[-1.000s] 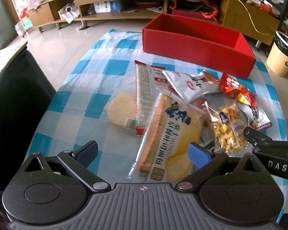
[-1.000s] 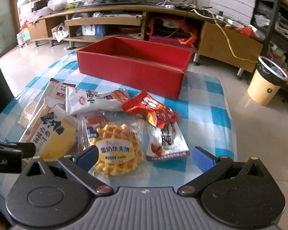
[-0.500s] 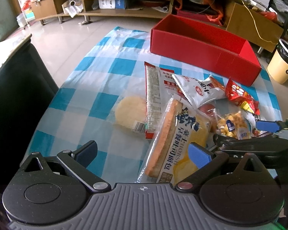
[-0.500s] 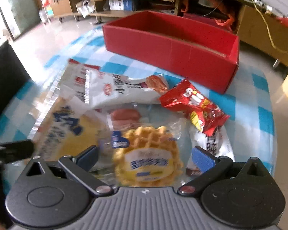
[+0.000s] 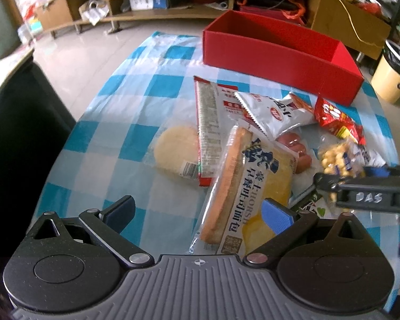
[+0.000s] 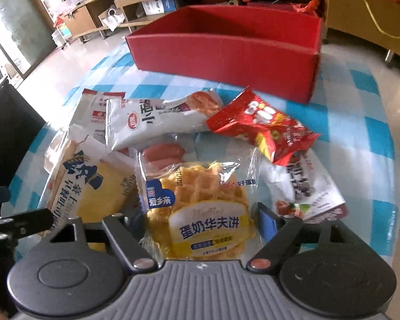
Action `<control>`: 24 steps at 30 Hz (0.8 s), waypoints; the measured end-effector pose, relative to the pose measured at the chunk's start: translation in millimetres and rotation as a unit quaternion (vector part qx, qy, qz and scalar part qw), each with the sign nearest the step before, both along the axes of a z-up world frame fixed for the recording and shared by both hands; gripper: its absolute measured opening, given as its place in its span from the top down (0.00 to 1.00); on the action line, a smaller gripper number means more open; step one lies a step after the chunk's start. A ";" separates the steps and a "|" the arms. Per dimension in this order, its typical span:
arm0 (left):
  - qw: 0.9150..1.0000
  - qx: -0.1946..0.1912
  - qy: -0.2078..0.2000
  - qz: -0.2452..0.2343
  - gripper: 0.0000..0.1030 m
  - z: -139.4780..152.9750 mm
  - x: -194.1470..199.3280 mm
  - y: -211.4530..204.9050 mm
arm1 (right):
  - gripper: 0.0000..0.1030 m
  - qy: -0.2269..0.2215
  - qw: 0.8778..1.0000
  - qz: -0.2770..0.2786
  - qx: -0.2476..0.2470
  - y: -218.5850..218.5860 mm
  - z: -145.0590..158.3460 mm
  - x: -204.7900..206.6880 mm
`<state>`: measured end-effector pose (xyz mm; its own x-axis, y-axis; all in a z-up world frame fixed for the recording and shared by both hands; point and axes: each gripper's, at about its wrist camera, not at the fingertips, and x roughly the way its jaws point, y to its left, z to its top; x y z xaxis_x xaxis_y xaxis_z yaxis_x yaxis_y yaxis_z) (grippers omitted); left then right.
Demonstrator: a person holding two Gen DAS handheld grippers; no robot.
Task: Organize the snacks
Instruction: 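Grasp the yellow toast bag with left gripper while right gripper grasps the waffle bag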
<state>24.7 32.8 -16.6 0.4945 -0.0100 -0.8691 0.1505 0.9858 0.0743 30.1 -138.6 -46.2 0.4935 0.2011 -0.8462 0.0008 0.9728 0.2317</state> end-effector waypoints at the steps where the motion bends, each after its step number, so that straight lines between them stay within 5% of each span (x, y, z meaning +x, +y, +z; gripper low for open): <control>1: 1.000 0.008 -0.005 -0.009 0.01 -0.5 -2.1 -5.2 | 0.27 -0.005 1.000 -0.003 0.004 -3.5 4.0 -3.4; 10: 0.991 0.124 -0.015 -0.039 0.02 -31.9 2.4 -60.3 | 0.27 -0.054 0.998 -0.032 0.024 -19.5 36.7 -16.6; 24: 0.996 0.078 0.041 -0.023 0.00 -57.4 26.8 -61.4 | 0.27 -0.042 0.998 -0.039 0.025 -22.8 30.7 -19.5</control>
